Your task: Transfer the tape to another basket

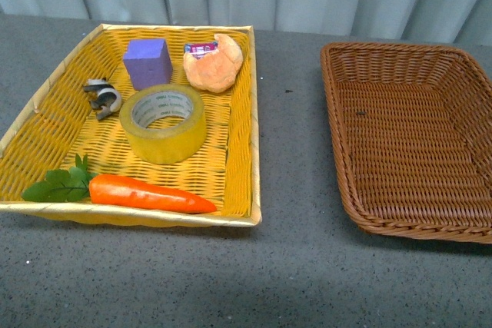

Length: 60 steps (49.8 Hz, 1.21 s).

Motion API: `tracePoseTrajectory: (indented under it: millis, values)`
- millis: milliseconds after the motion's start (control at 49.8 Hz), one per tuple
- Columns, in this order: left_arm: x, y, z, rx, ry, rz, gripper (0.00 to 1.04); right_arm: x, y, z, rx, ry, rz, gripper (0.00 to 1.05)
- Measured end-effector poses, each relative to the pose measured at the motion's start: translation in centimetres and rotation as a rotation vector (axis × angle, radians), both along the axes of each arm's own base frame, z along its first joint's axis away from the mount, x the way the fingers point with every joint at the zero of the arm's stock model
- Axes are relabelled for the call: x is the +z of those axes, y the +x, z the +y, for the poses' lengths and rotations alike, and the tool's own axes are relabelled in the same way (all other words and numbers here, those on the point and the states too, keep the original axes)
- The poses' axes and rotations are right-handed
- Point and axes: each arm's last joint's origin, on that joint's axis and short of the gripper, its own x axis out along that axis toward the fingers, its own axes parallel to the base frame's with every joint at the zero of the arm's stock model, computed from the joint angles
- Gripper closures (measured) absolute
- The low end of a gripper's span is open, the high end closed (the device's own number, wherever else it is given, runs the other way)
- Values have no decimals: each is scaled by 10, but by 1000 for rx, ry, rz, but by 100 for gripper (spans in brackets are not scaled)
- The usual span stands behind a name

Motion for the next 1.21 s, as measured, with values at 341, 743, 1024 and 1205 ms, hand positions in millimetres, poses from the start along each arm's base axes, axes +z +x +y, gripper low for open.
tracePoseTrajectory:
  millis: [341, 743, 1024, 1205]
  values:
    - [10, 39, 4, 255, -141, 269, 6, 0, 0, 0, 0, 0, 0, 9]
    - [0, 212, -12, 173, -157, 630, 6, 0, 0, 0, -1, 0, 0, 9]
    - [-20, 273, -22, 205, -193, 744, 6, 0, 0, 0, -1, 0, 0, 9]
    - [-36, 282, -27, 190, -173, 861, 6, 0, 0, 0, -1, 0, 0, 9]
